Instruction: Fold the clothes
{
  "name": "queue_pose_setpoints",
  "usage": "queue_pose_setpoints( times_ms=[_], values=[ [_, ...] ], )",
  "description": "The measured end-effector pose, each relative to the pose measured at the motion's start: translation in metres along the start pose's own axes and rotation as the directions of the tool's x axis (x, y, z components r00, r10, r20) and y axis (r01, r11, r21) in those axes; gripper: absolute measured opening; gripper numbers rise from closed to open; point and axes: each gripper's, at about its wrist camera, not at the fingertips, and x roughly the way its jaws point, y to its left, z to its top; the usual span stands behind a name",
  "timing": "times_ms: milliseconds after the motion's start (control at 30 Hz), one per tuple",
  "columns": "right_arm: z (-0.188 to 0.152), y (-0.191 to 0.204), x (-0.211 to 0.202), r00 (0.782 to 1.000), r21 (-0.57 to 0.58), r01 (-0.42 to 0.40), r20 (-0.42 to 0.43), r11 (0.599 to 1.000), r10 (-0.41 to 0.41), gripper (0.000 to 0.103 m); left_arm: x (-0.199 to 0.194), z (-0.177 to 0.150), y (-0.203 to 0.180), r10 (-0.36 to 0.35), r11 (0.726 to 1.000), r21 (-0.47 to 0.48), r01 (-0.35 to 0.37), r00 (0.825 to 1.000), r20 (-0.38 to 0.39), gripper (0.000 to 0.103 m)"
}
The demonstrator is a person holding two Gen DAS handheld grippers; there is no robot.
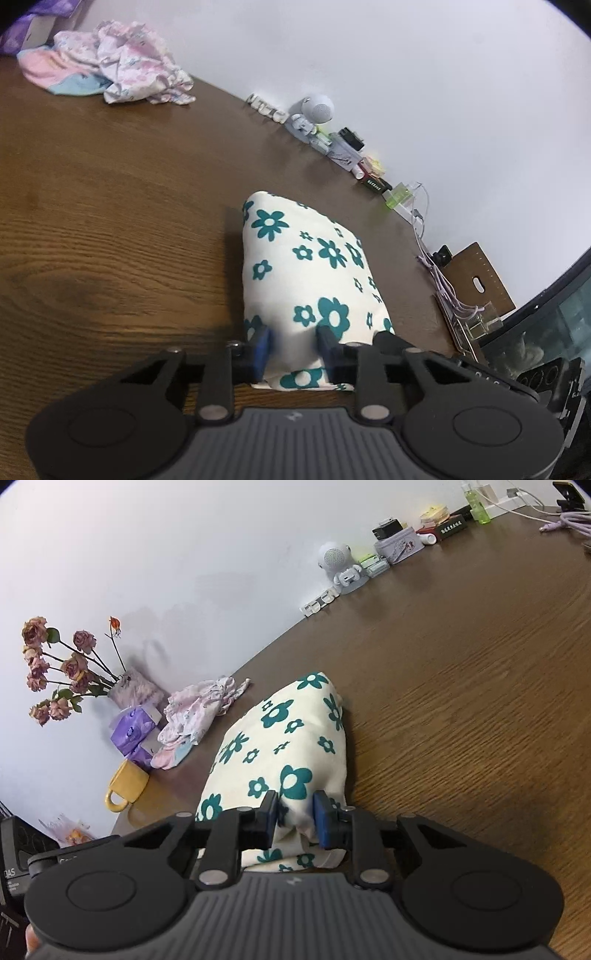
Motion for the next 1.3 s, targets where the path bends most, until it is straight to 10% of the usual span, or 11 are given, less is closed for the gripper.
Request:
queue_pose_setpoints(
  times_ms=[133,200,433,567,633,733,833,967,1033,1200,1300],
  values=[
    [0.004,-0.001,0.003,1.000,-0.003,0.004,0.008,1.000,-0.004,0.043,-0.001,0.003,0.002,0.012,1.000,-0.007,-0.012,1.000,0.020,0.066],
    [0.006,-0.001,0.004,1.000,-0.009,0.002,0.003,1.000,-0.002,0.027,0.000,0.005,0.001,-0.003,1.000,0.012,0.003,1.000,0.012,0.025],
    [0.013,-0.010,0.010,1.000,0.043,-0.021,-0.006,0.999,0.021,0.048,0.000,0.013,-0.002,0.014,1.000,0.004,-0.014,1.000,0.012,0.074],
    [0.015,-0.009,0.014,1.000,0.021,-0.012,-0.016,1.000,0.012,0.028,0.003,0.015,-0.001,0.005,1.000,0.010,-0.005,1.000,0.008,0.029],
    [0.015,-0.007,0.015,1.000,0.004,-0.012,-0.022,1.000,0.012,0.027,0.004,0.017,0.000,-0.002,1.000,0.011,0.002,1.000,0.003,0.031],
    [0.018,-0.006,0.016,1.000,-0.003,-0.009,-0.016,1.000,0.009,0.039,0.005,0.020,-0.001,0.008,1.000,0.003,-0.008,1.000,0.006,0.074],
    [0.022,-0.008,0.017,1.000,0.008,-0.012,-0.005,1.000,0.012,0.060,0.007,0.025,0.000,0.021,1.000,-0.009,-0.021,0.999,0.026,0.076],
    [0.025,-0.010,0.022,1.000,0.019,-0.022,-0.014,1.000,0.023,0.041,0.013,0.028,0.001,0.002,1.000,0.005,-0.003,1.000,0.021,0.029],
    [0.027,-0.011,0.025,0.999,0.023,-0.028,-0.022,0.999,0.029,0.030,0.014,0.029,0.002,-0.015,1.000,0.009,0.014,1.000,0.017,0.029],
    [0.033,-0.013,0.030,0.999,0.022,-0.032,-0.021,0.999,0.033,0.053,0.018,0.038,0.006,0.023,0.999,-0.043,-0.021,0.999,0.029,0.072],
    [0.037,-0.013,0.033,0.999,0.021,-0.034,-0.021,0.999,0.035,0.052,0.022,0.040,0.006,0.022,0.999,-0.026,-0.021,0.999,0.034,0.029]
  ],
)
